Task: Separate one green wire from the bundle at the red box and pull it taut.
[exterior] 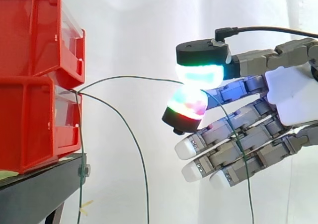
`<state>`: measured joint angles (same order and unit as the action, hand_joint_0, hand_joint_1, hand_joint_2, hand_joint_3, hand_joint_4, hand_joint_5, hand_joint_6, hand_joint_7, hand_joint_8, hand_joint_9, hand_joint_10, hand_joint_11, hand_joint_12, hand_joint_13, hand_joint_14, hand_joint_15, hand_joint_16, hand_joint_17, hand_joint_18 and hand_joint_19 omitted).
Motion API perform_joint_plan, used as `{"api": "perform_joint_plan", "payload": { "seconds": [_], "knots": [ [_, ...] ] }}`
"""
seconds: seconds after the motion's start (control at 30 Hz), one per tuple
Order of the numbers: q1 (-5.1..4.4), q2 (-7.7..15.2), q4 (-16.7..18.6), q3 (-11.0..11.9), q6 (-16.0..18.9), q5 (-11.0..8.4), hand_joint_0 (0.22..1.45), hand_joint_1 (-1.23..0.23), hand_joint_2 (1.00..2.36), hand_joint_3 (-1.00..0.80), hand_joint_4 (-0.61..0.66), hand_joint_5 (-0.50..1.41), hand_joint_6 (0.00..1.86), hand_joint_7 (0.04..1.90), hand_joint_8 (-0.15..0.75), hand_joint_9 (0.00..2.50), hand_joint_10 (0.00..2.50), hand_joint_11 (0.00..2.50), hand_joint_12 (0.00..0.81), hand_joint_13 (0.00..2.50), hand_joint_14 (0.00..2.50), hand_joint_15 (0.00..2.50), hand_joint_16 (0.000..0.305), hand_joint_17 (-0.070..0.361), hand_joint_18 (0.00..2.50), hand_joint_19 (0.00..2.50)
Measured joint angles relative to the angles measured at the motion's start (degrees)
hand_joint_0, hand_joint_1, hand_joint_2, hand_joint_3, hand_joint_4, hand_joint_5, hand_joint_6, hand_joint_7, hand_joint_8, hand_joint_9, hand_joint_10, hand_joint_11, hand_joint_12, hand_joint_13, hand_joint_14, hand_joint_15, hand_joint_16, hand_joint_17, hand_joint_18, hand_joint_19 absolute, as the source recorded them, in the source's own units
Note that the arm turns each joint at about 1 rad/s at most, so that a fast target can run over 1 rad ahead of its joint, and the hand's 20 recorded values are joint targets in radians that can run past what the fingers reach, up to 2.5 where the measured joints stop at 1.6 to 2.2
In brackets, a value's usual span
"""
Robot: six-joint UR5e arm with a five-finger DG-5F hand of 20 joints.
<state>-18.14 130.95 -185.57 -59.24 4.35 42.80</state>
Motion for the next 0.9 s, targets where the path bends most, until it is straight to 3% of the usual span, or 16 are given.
{"api": "perform_joint_plan", "payload": {
  "seconds": [0.13, 0.37, 0.6, 0.9],
  "knots": [
    [0.02, 0.00, 0.06, -0.45, -0.24, 0.00, 0.62, -0.76, 1.01, 0.00, -0.10, -0.14, 0.91, 1.22, 0.234, 0.76, 0.01, 0.30, 0.384, 0.56, 0.01, 0.18, 0.053, 0.120, 0.56, 0.16],
    [-0.01, 0.00, 1.46, -3.24, 0.14, 0.08, 0.62, -0.74, 1.01, -0.02, -0.09, -0.14, 0.91, 1.21, 0.241, 0.77, 0.01, 0.34, 0.382, 0.56, 0.01, 0.19, 0.053, 0.119, 0.55, 0.18],
    [-0.04, 0.00, 3.97, -3.63, 0.94, -0.09, 0.61, -0.72, 1.02, -0.12, -0.01, -0.16, 0.91, 1.15, 0.239, 0.77, 0.01, 0.38, 0.365, 0.55, 0.01, 0.21, 0.049, 0.110, 0.53, 0.22],
    [-0.05, 0.00, 4.68, -3.62, 6.37, -0.32, 0.60, -0.70, 1.02, -0.23, 0.07, -0.18, 0.90, 1.12, 0.242, 0.80, 0.01, 0.44, 0.358, 0.55, 0.01, 0.21, 0.048, 0.108, 0.53, 0.25]
  ]
}}
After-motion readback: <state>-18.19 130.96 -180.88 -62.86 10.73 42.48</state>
